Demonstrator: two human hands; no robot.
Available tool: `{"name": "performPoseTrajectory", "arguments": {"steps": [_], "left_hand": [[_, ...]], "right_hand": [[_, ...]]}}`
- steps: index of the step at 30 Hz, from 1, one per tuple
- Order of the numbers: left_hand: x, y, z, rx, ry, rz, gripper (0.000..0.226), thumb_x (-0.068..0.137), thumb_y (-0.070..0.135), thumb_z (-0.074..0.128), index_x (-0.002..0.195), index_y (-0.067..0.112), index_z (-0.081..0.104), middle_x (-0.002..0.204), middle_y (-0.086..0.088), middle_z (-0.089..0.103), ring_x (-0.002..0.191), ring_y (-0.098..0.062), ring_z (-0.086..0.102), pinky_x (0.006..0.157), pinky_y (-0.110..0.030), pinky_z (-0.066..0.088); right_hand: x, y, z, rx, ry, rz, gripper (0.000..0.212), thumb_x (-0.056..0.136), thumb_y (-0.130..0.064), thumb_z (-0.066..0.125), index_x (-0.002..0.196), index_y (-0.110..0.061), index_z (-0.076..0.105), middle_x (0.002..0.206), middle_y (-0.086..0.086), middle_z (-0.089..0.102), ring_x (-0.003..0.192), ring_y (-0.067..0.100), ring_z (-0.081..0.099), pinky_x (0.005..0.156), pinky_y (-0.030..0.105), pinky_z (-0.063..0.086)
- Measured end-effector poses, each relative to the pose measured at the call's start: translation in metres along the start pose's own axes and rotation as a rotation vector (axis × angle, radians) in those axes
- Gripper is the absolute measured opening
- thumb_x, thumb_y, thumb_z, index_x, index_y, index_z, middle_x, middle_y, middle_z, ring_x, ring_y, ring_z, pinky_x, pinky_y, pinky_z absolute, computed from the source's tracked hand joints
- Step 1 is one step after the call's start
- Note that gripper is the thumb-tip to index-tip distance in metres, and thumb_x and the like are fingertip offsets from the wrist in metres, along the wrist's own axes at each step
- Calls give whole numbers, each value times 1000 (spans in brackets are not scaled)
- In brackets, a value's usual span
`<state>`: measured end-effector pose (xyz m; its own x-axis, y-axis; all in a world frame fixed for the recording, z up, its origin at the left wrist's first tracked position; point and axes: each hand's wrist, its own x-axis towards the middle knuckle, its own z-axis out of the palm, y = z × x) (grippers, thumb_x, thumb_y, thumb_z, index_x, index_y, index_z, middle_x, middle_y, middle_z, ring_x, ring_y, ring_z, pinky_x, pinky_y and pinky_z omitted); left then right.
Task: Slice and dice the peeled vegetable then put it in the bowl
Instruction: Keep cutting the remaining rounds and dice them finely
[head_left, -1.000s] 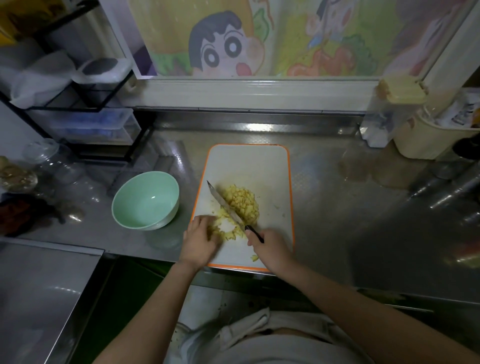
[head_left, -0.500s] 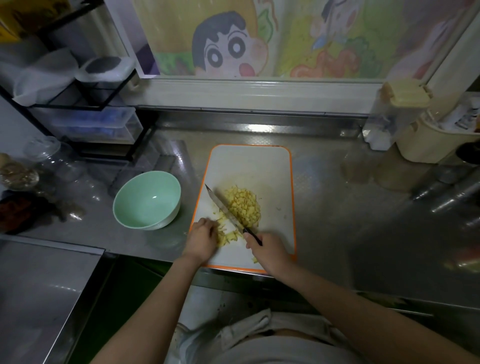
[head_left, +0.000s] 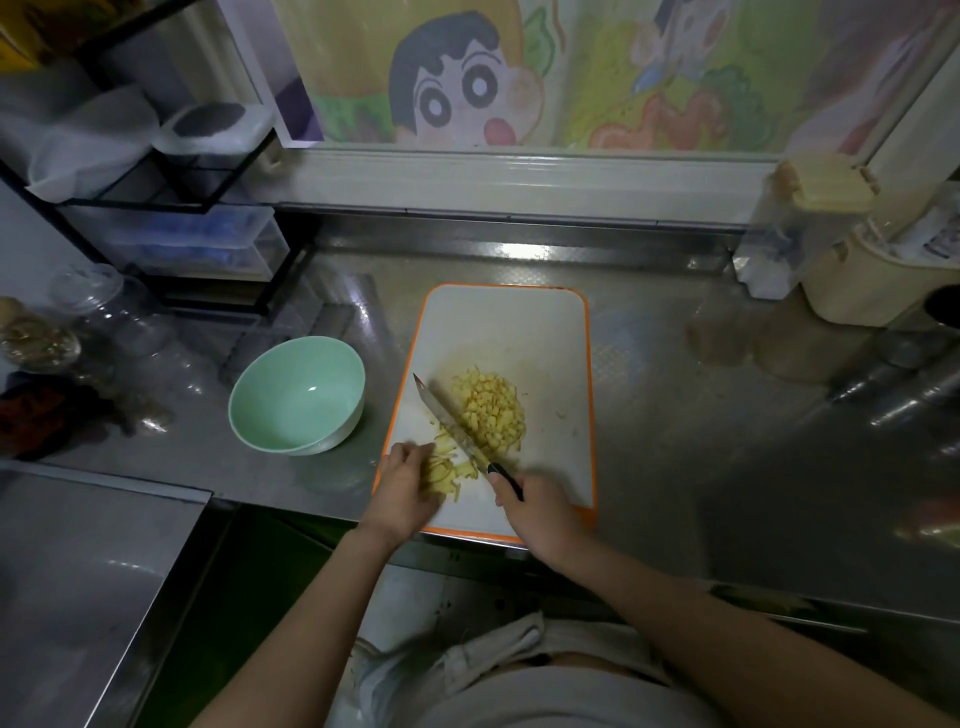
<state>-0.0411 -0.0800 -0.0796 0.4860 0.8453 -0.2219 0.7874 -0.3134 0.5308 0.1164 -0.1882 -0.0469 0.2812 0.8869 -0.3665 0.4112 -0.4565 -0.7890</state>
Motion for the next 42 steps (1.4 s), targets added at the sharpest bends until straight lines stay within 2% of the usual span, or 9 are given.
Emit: {"name": "performPoseTrajectory", "arguments": {"steps": [4, 12, 15, 18, 22, 26, 31, 38, 42], "left_hand": [[0, -1, -1, -45, 31, -26, 65, 75, 11, 72, 134, 8, 44, 127, -12, 39, 122, -25, 40, 105, -21, 25], [1, 3, 1, -59, 48, -18, 62, 73, 11, 76, 129, 8, 49, 122, -11, 42, 118, -25, 44, 103, -22, 28], [3, 7, 3, -64, 51, -21, 62, 73, 12, 76, 129, 7, 50, 121, -11, 43, 117, -25, 45, 101, -22, 30], [3, 11, 5, -68, 58, -14, 61, 73, 12, 75, 129, 8, 50, 120, -11, 43, 117, -25, 45, 99, -21, 31], [2, 12, 6, -71, 71, -17, 62, 73, 14, 75, 129, 9, 50, 121, -9, 44, 117, -25, 46, 99, -24, 33], [-1, 11, 0, -61, 124, -40, 68, 69, 19, 78, 131, 13, 48, 126, -10, 41, 119, -26, 44, 101, -30, 36], [0, 12, 1, -140, 86, -104, 65, 70, 10, 78, 128, 9, 48, 125, -11, 42, 115, -27, 50, 100, -29, 38], [0, 13, 4, -70, 69, -41, 65, 73, 15, 74, 131, 7, 45, 126, -10, 40, 116, -26, 49, 97, -27, 36], [2, 15, 6, 6, 1, -2, 74, 82, 22, 67, 143, 8, 29, 142, -8, 32, 129, -25, 35, 104, -30, 32]], "right_hand": [[-2, 3, 2, -52, -3, -2, 40, 100, -42, 35, 83, -13, 57, 73, 4, 54, 73, 19, 55, 66, 30, 39], [3, 4, 4, -131, -34, 30, 47, 100, -45, 28, 63, -21, 42, 61, -2, 44, 63, 17, 48, 60, 30, 36], [3, 3, 11, -163, -30, 32, 48, 100, -46, 27, 63, -21, 43, 62, -2, 45, 71, 21, 52, 66, 31, 39], [2, 2, 13, -136, -44, 47, 49, 101, -45, 27, 74, -12, 51, 67, 3, 49, 71, 21, 52, 65, 30, 38], [4, 2, 9, -143, -53, 40, 48, 100, -46, 27, 62, -21, 41, 62, -2, 43, 70, 21, 50, 65, 30, 36], [7, 4, 3, -144, -44, 44, 49, 100, -46, 28, 60, -21, 41, 61, -1, 44, 71, 21, 51, 66, 31, 37], [3, 3, 6, -193, -54, 42, 49, 100, -46, 27, 60, -22, 41, 62, -2, 45, 71, 21, 53, 70, 34, 43], [2, 0, 5, -185, -44, 26, 48, 100, -46, 27, 61, -23, 41, 61, -2, 44, 68, 19, 52, 68, 35, 42], [0, -2, 1, -144, -33, 23, 48, 100, -45, 29, 60, -21, 41, 59, -2, 43, 57, 14, 45, 63, 30, 36]]}}
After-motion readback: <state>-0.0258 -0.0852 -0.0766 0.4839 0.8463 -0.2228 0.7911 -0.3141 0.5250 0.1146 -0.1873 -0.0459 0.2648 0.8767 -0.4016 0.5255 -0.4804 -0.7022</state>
